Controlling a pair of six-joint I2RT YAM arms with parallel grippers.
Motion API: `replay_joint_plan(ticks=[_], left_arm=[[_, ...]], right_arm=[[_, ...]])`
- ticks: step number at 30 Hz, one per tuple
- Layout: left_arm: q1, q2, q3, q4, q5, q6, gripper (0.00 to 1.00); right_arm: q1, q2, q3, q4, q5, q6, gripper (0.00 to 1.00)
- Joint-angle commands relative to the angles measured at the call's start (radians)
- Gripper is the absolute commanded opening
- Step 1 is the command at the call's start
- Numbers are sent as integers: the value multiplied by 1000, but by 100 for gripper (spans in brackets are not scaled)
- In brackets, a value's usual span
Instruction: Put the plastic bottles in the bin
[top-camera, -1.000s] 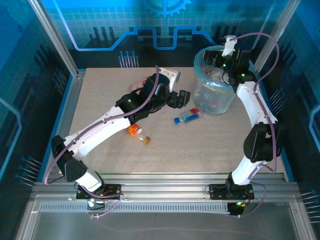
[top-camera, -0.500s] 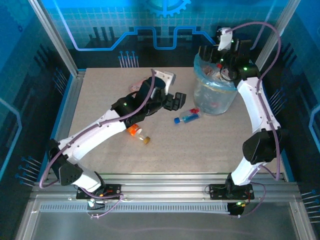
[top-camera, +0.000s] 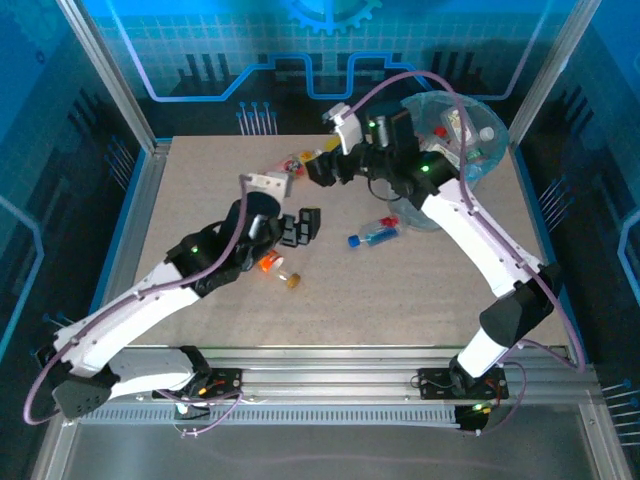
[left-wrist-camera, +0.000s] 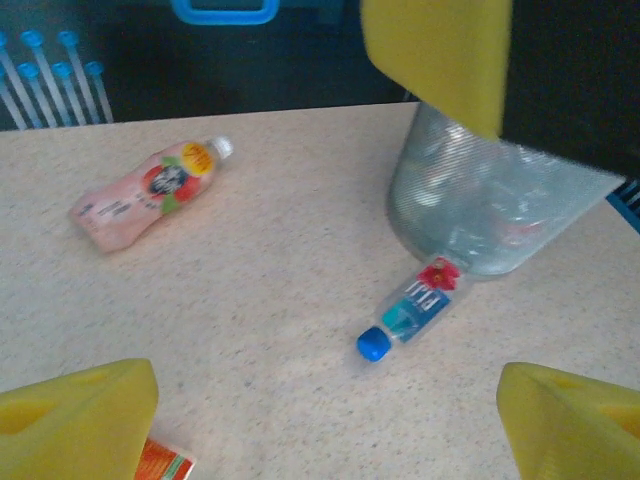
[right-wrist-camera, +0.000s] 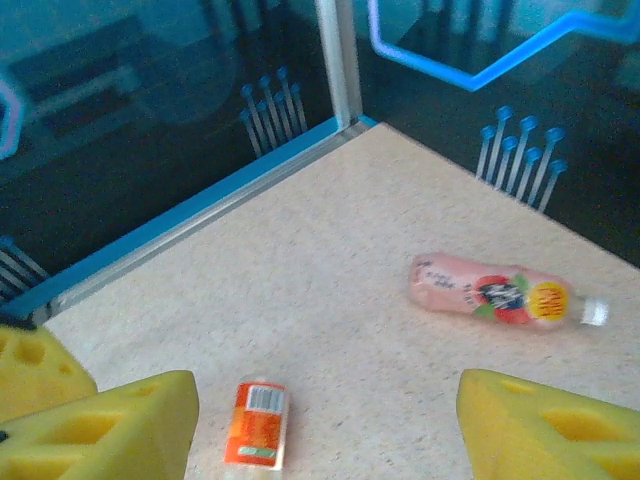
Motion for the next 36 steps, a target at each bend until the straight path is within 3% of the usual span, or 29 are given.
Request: replay_joint_plan(ticks=[1,5,10,19,28,36], left_arm=[[11,-102,-78,-67,-107,-96,89],[13,-222,-163,-155,-182,-172,89],[18,-396,-271,-290,-284,-281,90],[30,-646,-374,-450,-453,-382,90],[34,-660,-413,-475,-440,-413,90],[34,-637,-457,-362,-389,-382,90]], right_arm=[[67,82,23,-29,-17,-36,70],[145,194,109,-113,-9,-13,71],[230,277,92,-95,-13,28,74],[347,504,196,-204,71,40,83],[377,772,467,-448,386,58,90],[376,947,644,-533,463,30,91]])
